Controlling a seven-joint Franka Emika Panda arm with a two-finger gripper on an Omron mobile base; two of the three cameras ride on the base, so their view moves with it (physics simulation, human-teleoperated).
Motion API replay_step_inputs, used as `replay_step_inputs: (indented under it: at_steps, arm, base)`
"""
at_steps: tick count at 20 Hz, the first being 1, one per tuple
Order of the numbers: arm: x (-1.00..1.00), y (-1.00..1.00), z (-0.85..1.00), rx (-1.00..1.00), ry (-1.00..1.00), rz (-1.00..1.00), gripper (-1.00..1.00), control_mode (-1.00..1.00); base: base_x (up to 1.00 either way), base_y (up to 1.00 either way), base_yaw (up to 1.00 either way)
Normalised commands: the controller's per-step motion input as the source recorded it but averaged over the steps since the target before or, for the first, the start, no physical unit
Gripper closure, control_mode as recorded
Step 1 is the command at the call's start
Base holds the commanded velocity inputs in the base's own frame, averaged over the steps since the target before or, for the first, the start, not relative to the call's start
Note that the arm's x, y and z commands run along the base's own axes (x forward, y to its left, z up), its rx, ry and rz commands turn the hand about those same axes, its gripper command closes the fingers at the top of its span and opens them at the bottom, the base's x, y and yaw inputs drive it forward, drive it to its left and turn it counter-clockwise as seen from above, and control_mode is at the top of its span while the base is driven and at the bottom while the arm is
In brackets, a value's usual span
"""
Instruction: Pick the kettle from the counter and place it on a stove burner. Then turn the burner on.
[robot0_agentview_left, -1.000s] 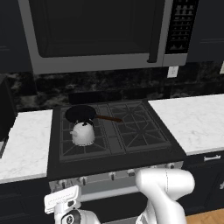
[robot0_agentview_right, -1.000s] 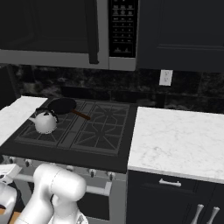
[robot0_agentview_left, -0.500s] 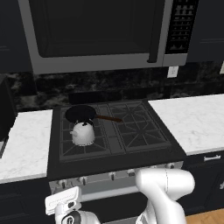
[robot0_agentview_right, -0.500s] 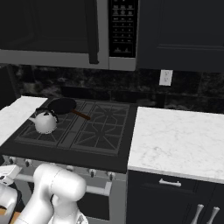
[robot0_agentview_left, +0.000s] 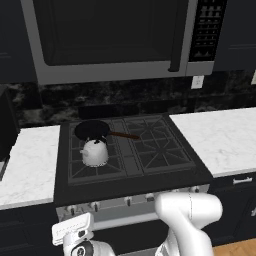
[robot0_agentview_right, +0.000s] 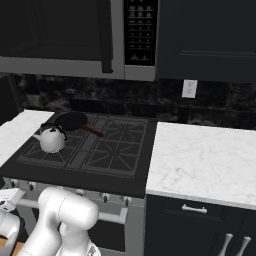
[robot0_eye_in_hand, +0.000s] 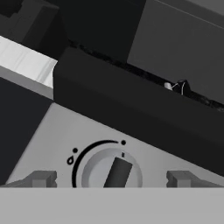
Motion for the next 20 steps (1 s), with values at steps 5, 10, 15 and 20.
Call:
replay_step_inputs:
  at_steps: [5, 10, 15, 20]
  arm:
    - [0.0, 0.0, 0.0, 0.0, 0.0, 0.0, -1.0, -1.0]
    - [0.0, 0.0, 0.0, 0.0, 0.0, 0.0, 1.0, -1.0]
    - [0.0, 0.0, 0.0, 0.0, 0.0, 0.0, 1.0, -1.0]
    - [0.0, 0.0, 0.0, 0.0, 0.0, 0.0, 1.0, -1.0]
  base:
    - [0.0, 0.0, 0.0]
    - [0.0, 0.0, 0.0]
    - [0.0, 0.0, 0.0]
    - [0.0, 0.0, 0.0]
